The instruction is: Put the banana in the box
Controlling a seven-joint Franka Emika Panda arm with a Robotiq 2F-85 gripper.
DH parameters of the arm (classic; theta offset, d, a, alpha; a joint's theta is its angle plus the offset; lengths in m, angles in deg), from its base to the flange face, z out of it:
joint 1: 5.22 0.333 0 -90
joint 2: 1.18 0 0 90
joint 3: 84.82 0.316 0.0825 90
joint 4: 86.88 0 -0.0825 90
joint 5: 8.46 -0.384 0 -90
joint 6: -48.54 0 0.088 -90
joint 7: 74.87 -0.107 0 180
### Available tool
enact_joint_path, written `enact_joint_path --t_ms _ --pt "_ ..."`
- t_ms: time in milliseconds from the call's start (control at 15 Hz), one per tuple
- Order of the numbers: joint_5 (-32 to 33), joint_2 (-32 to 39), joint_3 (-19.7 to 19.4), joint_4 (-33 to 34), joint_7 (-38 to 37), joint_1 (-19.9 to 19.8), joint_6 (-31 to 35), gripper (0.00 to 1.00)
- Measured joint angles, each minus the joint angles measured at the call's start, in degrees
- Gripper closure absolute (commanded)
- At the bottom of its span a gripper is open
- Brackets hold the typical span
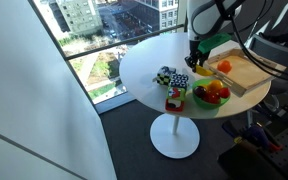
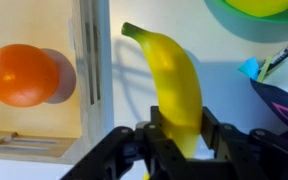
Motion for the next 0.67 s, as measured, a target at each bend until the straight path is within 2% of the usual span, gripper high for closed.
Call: enact_joint_path --t_ms 667 --pt "0.00 -7.37 0.15 -5.23 1.84 -2.94 -3.81 0.83"
